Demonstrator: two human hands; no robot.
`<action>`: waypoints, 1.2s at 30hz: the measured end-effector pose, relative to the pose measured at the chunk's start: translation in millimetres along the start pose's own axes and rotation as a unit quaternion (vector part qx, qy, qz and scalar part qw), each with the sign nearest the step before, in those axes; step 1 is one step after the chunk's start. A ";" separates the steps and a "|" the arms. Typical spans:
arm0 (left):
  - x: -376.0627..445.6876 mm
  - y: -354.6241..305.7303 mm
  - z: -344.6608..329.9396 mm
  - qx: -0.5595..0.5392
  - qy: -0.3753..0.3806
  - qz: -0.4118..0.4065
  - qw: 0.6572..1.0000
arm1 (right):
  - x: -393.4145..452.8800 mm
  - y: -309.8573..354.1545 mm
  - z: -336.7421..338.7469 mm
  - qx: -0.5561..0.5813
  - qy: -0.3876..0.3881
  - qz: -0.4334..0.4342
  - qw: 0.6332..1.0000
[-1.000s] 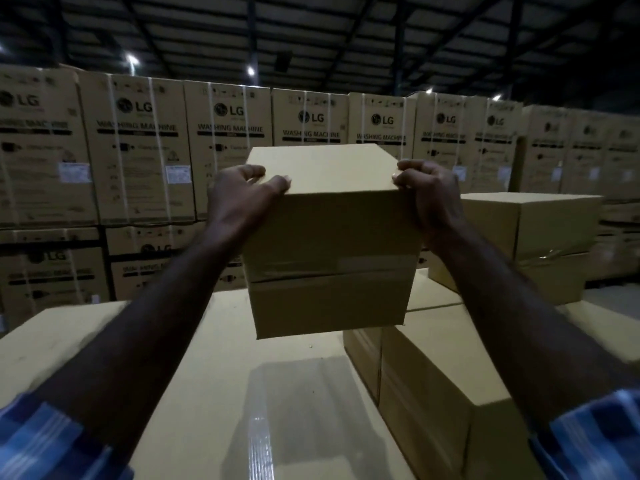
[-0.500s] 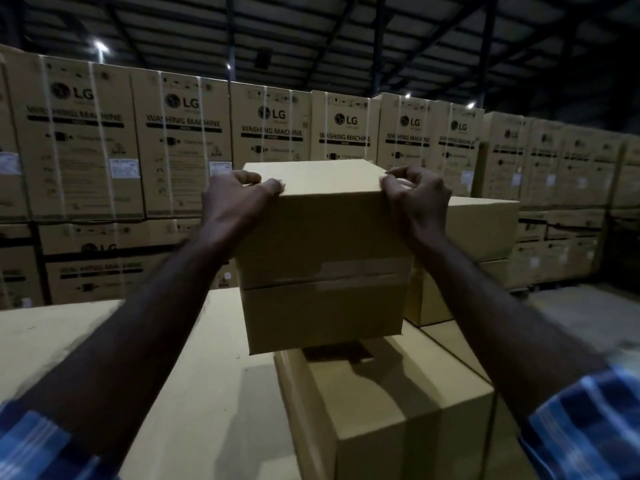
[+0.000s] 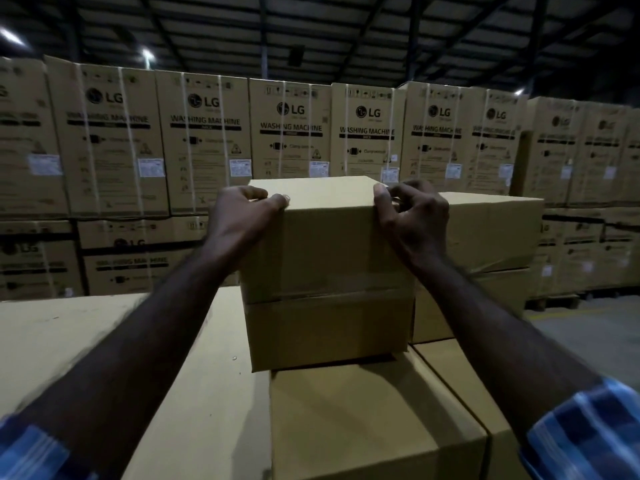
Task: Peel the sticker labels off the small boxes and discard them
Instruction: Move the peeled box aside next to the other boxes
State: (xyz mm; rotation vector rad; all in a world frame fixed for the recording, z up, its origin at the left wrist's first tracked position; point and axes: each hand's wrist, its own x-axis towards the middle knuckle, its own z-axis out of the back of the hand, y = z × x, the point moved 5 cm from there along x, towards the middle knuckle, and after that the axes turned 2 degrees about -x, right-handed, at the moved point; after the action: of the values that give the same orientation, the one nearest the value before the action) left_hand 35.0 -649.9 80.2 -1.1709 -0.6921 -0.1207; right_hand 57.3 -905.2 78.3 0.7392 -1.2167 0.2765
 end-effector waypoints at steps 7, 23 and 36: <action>8.7 3.8 -14.9 0.003 0.001 0.015 1.000 | 6.9 -16.1 -10.9 -0.040 -0.005 0.050 0.998; 27.0 13.4 -33.5 0.075 -0.008 0.004 0.997 | 5.0 -28.7 -30.8 -0.235 -0.010 0.269 0.934; 46.1 18.5 -46.0 0.117 -0.082 -0.042 0.989 | 13.4 -33.6 -51.1 -0.303 0.009 0.234 0.924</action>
State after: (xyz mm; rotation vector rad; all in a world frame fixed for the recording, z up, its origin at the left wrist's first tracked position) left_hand 99.4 -670.7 81.3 -0.9321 -0.8774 -0.0133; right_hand 119.1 -899.5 70.5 -0.0984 -1.3553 0.2742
